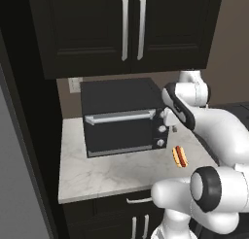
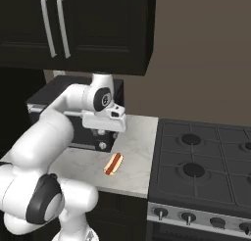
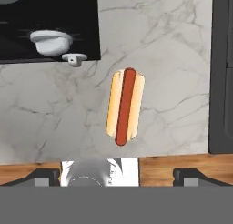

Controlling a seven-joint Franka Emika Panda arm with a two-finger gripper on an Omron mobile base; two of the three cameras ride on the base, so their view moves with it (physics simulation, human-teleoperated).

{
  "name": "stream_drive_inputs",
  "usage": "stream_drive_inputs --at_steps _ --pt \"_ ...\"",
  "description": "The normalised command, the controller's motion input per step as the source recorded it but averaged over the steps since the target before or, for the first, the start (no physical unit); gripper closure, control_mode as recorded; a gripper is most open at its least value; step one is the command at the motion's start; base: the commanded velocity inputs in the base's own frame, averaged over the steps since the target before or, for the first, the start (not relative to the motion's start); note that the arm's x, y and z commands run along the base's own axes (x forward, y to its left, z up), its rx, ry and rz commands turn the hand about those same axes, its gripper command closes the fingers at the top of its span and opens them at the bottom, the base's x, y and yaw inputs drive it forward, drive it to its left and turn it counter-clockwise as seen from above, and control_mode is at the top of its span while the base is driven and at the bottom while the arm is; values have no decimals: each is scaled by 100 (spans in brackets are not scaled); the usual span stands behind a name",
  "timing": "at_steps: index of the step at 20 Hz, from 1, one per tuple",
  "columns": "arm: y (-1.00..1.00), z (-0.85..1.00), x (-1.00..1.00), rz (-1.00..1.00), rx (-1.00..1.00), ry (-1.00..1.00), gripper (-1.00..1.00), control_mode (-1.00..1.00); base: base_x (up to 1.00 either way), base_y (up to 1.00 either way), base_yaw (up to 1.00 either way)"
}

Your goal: Store the hot dog in the freezer for long-term storage. Close the freezer door after placing the cooked food.

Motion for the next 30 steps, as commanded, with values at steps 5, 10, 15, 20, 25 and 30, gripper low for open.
stream_drive_inputs --at_steps 5,10,15,20,25,30 --pt "-37 -47 4 -9 1 4 -100 -100 0 0 0" --pt "-22 -44 0 -6 10 0 -100 -100 0 0 0" --pt "-1 -41 0 -2 6 0 -100 -100 0 0 0" --pt "7 -33 2 0 0 2 -100 -100 0 0 0" --pt "3 -39 7 0 -3 6 -100 -100 0 0 0" --pt "0 -34 3 0 -6 0 -100 -100 0 0 0"
